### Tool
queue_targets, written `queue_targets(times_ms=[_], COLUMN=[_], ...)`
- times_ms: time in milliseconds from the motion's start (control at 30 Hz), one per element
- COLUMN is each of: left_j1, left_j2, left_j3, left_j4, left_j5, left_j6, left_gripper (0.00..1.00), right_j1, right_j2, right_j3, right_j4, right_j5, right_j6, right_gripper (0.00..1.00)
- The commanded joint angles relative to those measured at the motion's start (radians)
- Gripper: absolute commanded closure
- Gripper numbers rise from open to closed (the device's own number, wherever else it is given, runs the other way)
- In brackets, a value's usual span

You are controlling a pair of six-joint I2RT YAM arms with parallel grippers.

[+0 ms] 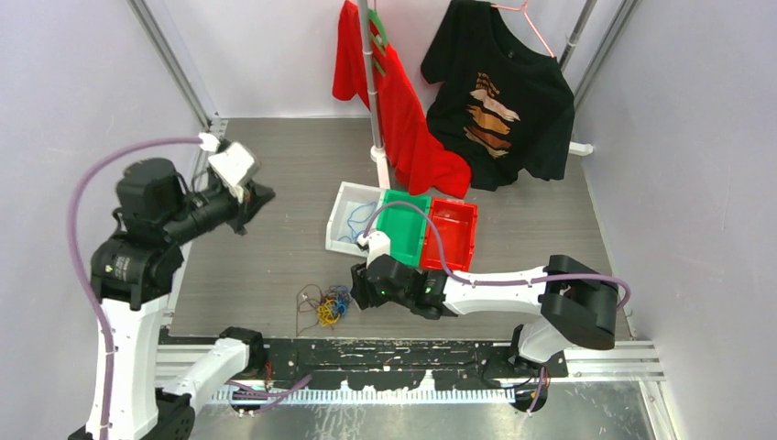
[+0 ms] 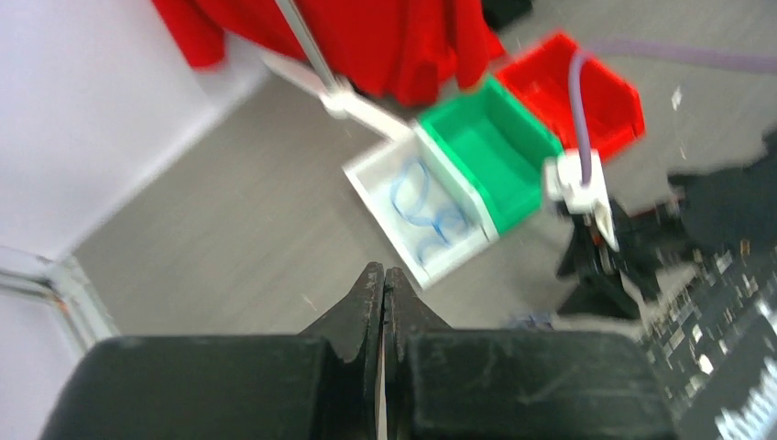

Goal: Untangle the cables

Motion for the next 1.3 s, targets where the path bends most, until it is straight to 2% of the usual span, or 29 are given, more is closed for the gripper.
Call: queue_targets(times_ms=[0,67,233,333,400,500,567,733,933,1133,1267], left_j1=[-0.001,0.0,-0.035,-0.145,-0.275,-0.405,-0.45,-0.484,-0.571,-0.67,-0.686], left_j2=[-0.058,-0.058,0.022,0.052,0.06,0.073,0.101,0.126,0.078,0.082,0.084], left_j3=[-0.231,-0.325,-0.451,-0.515,-0.558,-0.612,-0.633,-0.713,-0.835,-0.938,-0.997], left_j4=[-0.089,-0.18,-0.333,-0.319,-0.286,-0.232,-0.209,-0.083,0.046,0.203,0.187], left_j5=[0.079,0.129,0.2,0.16,0.103,0.05,0.041,0.032,0.02,-0.069,-0.109], left_j6=[0.12,0.237,0.426,0.467,0.477,0.495,0.518,0.577,0.711,0.806,0.905], left_gripper=[1.0,0.94,0.68,0.59,0.55,0.53,0.53,0.59,0.61,0.62,0.65], right_j1=[0.005,0.005,-0.013,-0.03,-0.044,-0.085,-0.111,-0.202,-0.221,-0.249,-0.265], right_j2=[-0.036,-0.041,-0.038,-0.011,-0.001,0.003,0.006,0.076,0.169,0.216,0.223], right_j3=[0.05,0.062,0.073,0.08,0.085,0.068,0.048,0.025,0.055,0.062,0.056], right_j4=[-0.031,-0.061,-0.096,-0.094,-0.099,-0.07,-0.028,0.084,0.133,0.145,0.147], right_j5=[0.028,0.016,-0.065,-0.123,-0.147,-0.211,-0.252,-0.438,-0.577,-0.628,-0.64], right_j6=[0.0,0.007,0.055,0.097,0.118,0.153,0.171,0.227,0.227,0.225,0.226], right_gripper=[0.48,0.48,0.49,0.49,0.47,0.44,0.43,0.43,0.44,0.46,0.45])
